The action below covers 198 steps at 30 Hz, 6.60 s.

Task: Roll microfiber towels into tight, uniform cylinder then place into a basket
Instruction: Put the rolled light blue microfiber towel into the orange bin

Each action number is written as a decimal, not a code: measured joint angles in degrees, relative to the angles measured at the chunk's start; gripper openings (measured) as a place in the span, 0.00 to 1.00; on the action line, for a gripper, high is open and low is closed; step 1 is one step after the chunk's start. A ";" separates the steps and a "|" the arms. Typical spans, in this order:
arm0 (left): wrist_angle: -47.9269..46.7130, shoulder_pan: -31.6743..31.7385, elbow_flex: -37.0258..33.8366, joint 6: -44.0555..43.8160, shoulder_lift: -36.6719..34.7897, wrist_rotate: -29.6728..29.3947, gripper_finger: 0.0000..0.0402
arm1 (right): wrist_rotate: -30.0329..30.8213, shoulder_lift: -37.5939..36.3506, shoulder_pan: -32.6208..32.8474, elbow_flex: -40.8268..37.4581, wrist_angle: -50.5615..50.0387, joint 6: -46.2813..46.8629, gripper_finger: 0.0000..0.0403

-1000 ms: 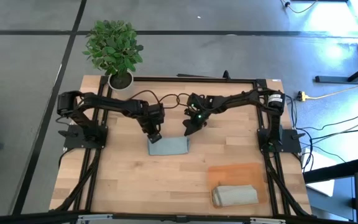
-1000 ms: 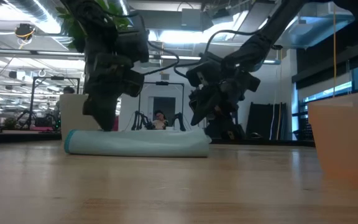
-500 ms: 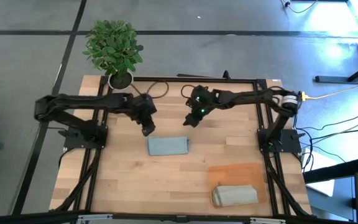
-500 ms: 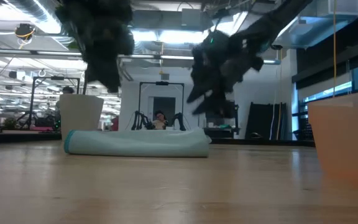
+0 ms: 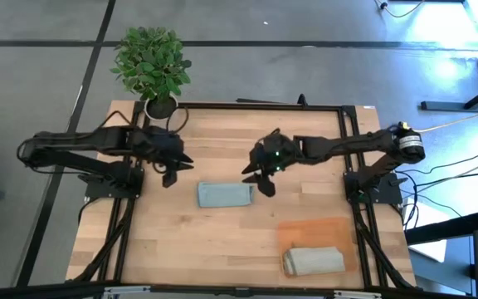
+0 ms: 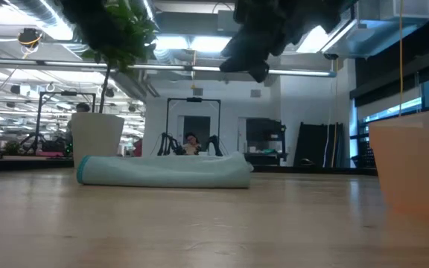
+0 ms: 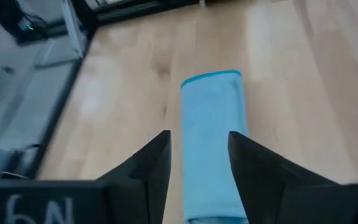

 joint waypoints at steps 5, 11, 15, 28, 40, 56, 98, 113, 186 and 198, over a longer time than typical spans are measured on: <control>-5.03 -2.97 -0.02 2.85 -2.56 -2.49 0.21 | 9.57 0.02 3.51 0.00 -0.09 -5.65 0.40; -5.92 -6.51 -0.02 0.98 -4.29 -6.92 0.21 | 10.35 0.02 3.77 0.00 -0.28 -6.34 0.40; -6.41 -9.53 -0.05 0.53 -4.73 -6.97 0.21 | 9.35 0.02 3.77 0.00 -0.31 -6.40 0.40; -2.88 -13.31 -3.91 -0.49 -6.44 -7.12 0.21 | 7.74 0.02 4.88 -0.02 -0.20 -9.25 0.40; -3.20 -13.29 -4.02 -0.49 -6.42 -7.14 0.21 | 7.67 0.02 5.06 -0.02 0.06 -9.08 0.40; -3.23 -13.29 -4.00 -0.49 -6.42 -7.12 0.21 | 7.77 0.04 5.12 -0.04 4.58 -9.09 0.40; -2.84 -13.27 -3.93 -0.49 -6.40 -7.12 0.21 | 14.35 32.58 9.91 44.69 -36.21 -16.06 0.99; -2.84 -13.27 -3.93 -0.49 -6.40 -7.11 0.21 | 13.90 40.96 7.94 45.11 -36.21 -18.41 0.99; -2.20 -13.40 -3.93 -0.51 -6.40 -6.18 0.21 | 11.17 47.23 9.30 58.28 -48.64 -12.03 0.35; -1.94 -13.49 -3.93 -3.08 -6.60 -0.69 0.21 | 14.71 47.15 9.26 64.13 -55.06 -13.67 0.21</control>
